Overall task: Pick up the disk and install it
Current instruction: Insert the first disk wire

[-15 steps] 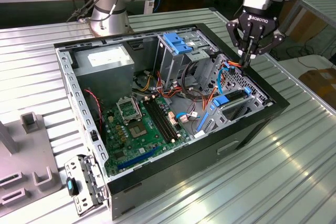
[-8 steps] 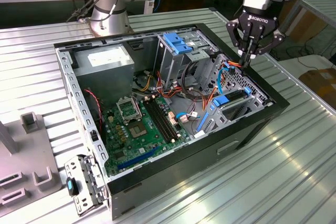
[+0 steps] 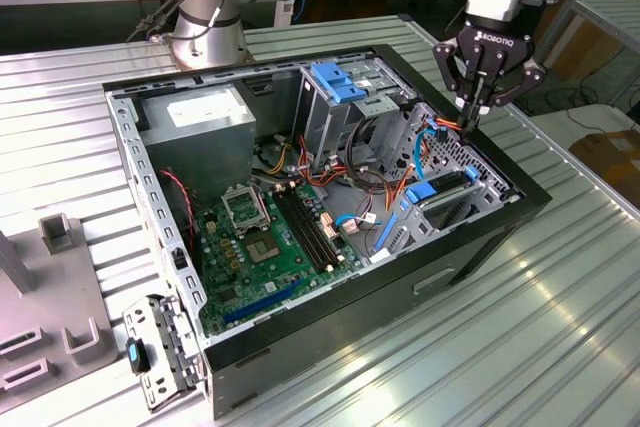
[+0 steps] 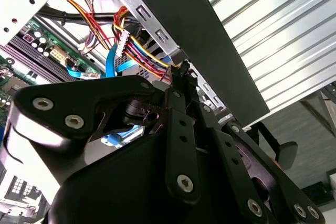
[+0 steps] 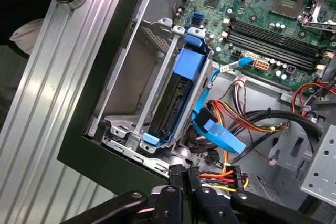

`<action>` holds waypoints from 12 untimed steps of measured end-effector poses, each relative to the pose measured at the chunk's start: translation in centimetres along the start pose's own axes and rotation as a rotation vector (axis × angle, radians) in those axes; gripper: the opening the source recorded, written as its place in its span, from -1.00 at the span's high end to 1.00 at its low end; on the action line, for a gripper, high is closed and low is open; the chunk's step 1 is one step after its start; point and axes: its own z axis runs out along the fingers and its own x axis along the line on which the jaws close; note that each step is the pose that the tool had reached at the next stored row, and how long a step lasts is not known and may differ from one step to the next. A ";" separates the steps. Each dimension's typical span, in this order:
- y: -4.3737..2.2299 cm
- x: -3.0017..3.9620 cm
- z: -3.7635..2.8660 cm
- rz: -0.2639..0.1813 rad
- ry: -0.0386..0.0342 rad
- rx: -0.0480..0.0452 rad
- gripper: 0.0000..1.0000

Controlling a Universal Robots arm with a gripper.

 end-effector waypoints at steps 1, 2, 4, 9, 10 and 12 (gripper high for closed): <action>0.02 0.05 0.01 0.000 0.0001 0.0000 0.68; 0.04 0.10 0.02 0.000 0.0000 0.0000 0.68; 0.09 0.20 0.05 0.000 0.0000 0.0000 0.68; 0.19 0.45 0.11 0.000 0.0001 -0.0001 0.68; 0.23 0.51 0.14 0.001 -0.0001 -0.0001 0.68; 0.27 0.57 0.17 0.003 -0.0002 -0.0006 0.68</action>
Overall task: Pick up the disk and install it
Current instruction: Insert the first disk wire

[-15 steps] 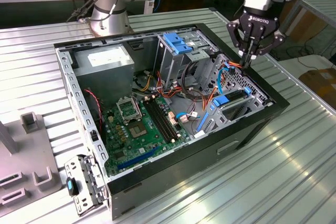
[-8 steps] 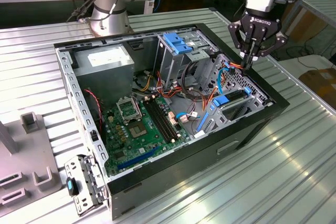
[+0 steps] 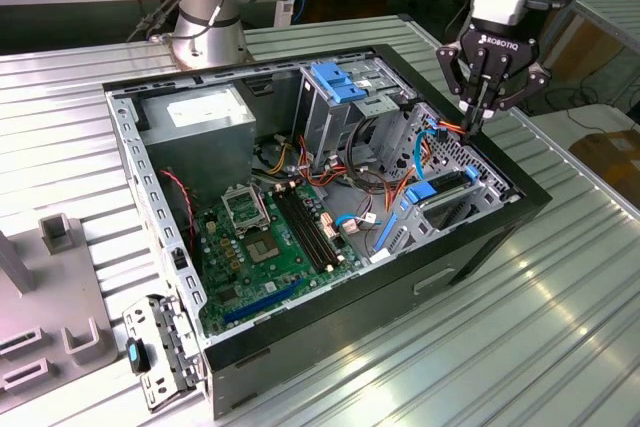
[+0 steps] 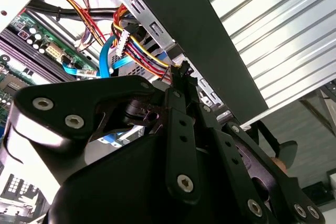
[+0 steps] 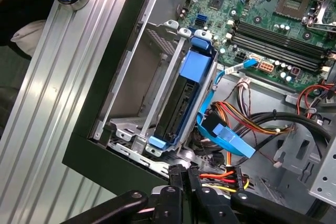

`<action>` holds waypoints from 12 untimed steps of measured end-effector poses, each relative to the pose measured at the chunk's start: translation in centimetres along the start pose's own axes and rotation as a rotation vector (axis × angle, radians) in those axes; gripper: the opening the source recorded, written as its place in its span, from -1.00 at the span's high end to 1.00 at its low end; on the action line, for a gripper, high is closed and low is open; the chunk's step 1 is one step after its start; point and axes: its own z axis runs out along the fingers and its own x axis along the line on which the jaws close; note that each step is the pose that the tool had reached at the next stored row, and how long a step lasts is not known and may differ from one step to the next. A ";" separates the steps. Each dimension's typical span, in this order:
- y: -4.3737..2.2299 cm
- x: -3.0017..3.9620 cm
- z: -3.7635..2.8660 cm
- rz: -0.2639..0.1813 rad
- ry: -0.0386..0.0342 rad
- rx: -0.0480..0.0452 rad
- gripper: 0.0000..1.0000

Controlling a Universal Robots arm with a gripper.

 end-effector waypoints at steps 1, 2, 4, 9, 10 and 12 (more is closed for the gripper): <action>0.03 0.00 0.02 0.003 0.0002 -0.0011 0.68; 0.05 -0.01 0.06 0.012 0.0003 -0.0032 0.68; 0.07 -0.02 0.07 0.021 -0.0003 -0.0053 0.68; 0.52 0.25 0.18 0.022 -0.0004 -0.0054 0.68; 0.53 0.26 0.19 0.022 -0.0005 -0.0054 0.68; 0.53 0.26 0.19 0.022 -0.0005 -0.0054 0.68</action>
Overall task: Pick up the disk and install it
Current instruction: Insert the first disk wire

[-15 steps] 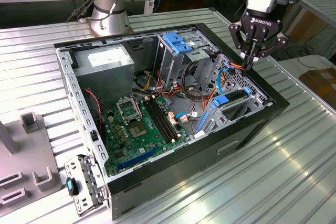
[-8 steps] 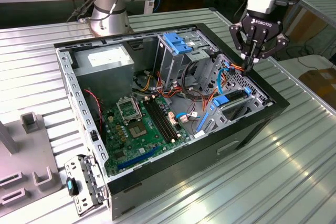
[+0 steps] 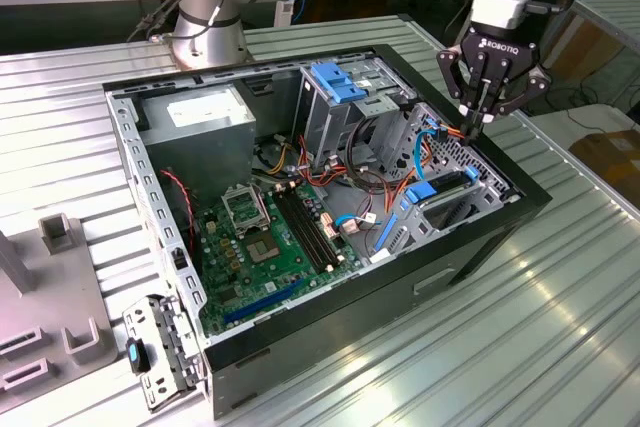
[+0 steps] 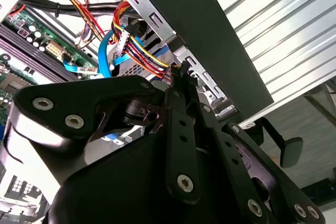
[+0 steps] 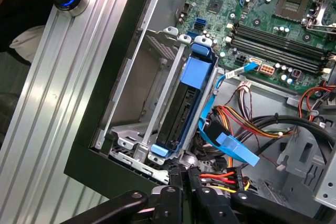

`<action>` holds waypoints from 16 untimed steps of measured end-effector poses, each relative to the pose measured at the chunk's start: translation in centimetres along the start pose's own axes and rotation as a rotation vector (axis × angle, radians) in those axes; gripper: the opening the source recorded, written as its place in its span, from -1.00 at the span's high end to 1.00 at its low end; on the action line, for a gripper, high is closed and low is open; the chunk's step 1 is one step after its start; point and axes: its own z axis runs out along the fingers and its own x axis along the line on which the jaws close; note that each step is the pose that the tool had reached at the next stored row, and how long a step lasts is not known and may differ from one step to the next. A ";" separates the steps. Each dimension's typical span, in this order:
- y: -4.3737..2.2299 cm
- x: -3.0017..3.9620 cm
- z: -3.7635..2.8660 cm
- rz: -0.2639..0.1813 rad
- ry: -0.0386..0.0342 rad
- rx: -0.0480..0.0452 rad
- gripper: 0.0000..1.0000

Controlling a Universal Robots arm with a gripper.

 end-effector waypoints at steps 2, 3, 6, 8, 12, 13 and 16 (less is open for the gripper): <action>0.01 0.00 0.00 0.000 0.0000 -0.0001 0.68; 0.01 0.00 0.00 0.001 0.0000 -0.0003 0.68; 0.05 0.02 0.02 0.004 -0.0002 -0.0008 0.68; 0.07 0.01 0.02 0.012 -0.0008 -0.0028 0.68; 0.09 0.01 0.05 0.061 -0.0043 -0.0140 0.68; 0.10 0.00 0.05 0.079 -0.0057 -0.0181 0.68; 0.14 -0.01 0.06 0.104 -0.0073 -0.0238 0.68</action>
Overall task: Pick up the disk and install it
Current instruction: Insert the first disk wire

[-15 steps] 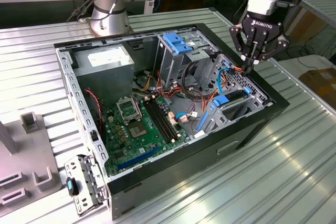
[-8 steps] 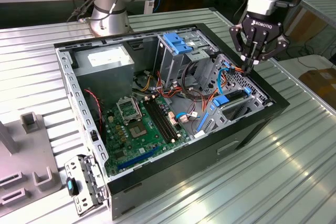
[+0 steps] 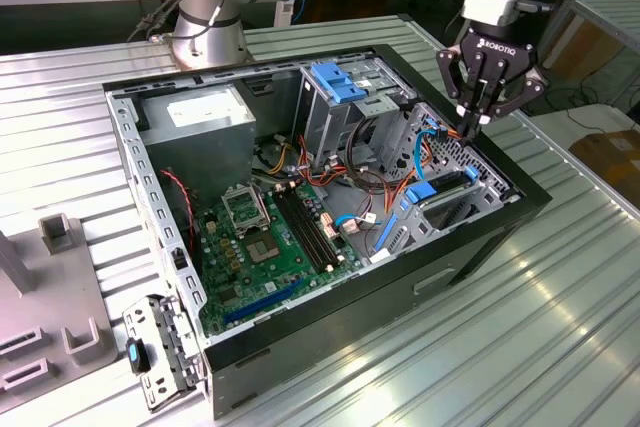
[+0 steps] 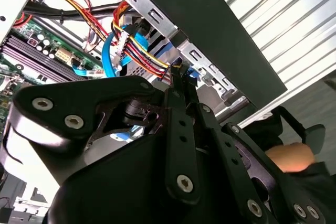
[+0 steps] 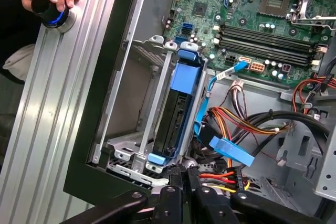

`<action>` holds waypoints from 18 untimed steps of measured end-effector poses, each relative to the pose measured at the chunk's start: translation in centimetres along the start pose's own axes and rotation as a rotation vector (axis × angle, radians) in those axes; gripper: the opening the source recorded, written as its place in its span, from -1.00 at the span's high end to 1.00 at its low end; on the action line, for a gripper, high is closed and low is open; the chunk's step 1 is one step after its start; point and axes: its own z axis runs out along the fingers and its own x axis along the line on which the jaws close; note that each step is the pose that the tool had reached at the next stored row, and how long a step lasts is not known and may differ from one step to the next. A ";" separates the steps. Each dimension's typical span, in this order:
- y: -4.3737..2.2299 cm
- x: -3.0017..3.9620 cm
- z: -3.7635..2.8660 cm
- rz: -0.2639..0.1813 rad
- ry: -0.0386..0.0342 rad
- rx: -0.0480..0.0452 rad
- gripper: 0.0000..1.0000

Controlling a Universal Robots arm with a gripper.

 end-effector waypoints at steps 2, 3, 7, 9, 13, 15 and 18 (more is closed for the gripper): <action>0.01 -0.01 0.01 0.014 -0.0011 -0.0032 0.68; 0.01 -0.01 0.02 0.023 -0.0020 -0.0053 0.68; 0.13 0.26 0.09 0.036 -0.0020 -0.0055 0.68; 0.21 0.47 0.16 0.037 -0.0022 -0.0058 0.68; 0.61 0.63 0.36 0.037 -0.0435 0.0050 0.68; 0.75 0.67 0.42 0.037 -0.0610 0.0096 0.68; 1.23 1.83 0.89 0.038 -0.0611 0.0095 0.68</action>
